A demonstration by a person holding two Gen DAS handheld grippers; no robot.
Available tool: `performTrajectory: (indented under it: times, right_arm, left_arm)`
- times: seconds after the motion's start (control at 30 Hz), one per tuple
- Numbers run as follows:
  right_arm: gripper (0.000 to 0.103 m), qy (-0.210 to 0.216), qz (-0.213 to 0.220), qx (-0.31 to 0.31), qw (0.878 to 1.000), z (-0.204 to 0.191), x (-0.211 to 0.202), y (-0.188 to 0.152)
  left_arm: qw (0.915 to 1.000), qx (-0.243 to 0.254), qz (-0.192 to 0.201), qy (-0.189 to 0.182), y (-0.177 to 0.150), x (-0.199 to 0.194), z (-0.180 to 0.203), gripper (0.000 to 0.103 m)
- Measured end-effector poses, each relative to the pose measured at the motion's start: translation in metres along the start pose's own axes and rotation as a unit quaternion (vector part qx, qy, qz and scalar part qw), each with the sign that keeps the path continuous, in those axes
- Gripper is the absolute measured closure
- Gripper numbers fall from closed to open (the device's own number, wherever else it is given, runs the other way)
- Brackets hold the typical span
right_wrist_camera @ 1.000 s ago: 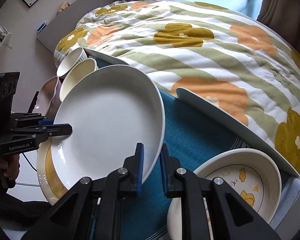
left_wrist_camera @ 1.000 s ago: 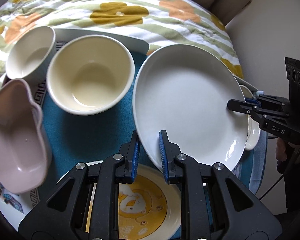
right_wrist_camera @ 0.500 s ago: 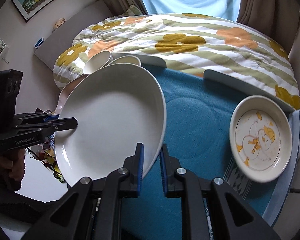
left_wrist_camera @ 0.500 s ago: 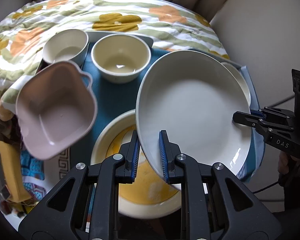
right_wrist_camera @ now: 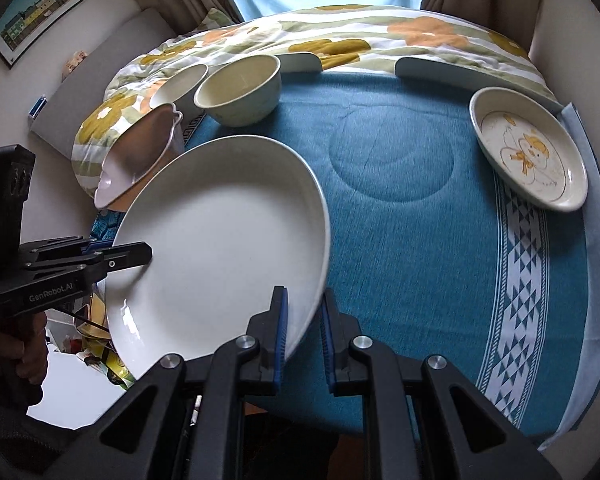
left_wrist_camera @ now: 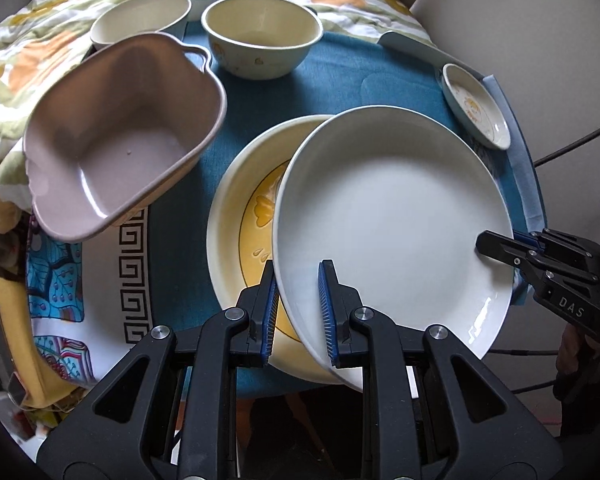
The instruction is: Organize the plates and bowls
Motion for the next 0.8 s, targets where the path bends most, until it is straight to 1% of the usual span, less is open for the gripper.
performTrajectory:
  times: [0.17,0.4,0.53,0.67,0.8]
  right_arm:
    - [0.089,-0.018,-0.005,0.004,1.000,0.000,0.010,0.001]
    - [0.089,-0.030,-0.008,0.011,0.999,-0.003,0.018,-0.001]
    - [0.089,-0.032,-0.009,0.016,0.999,-0.001,0.018,0.000]
    - [0.089,-0.037,-0.013,0.014,0.999,-0.001,0.021,-0.001]
    - [0.089,-0.052,-0.015,0.009,0.998,-0.006,0.022,0.000]
  left_arm:
    - [0.9997,0.002,-0.011,0.023,0.009,0.019,0.000,0.085]
    - [0.9987,0.010,-0.026,0.042,0.014,0.037,-0.002,0.085]
    - [0.9979,0.022,-0.020,0.057,0.018,0.036,0.003,0.086]
    - [0.9947,0.036,-0.013,0.095,0.016,0.036,0.010,0.084]
    - [0.9879,0.052,-0.002,0.146,0.013,0.034,0.015,0.084]
Point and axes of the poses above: each gripper's, at about its wrist camera, not at the fingertips, and x roughly the way its jaws point, z to its right, y to its top, the point moved 4 cm from there along x, roughly the way its jaws point, and after that the axes turned 15 degrees about -z, right-handed, at the moved point
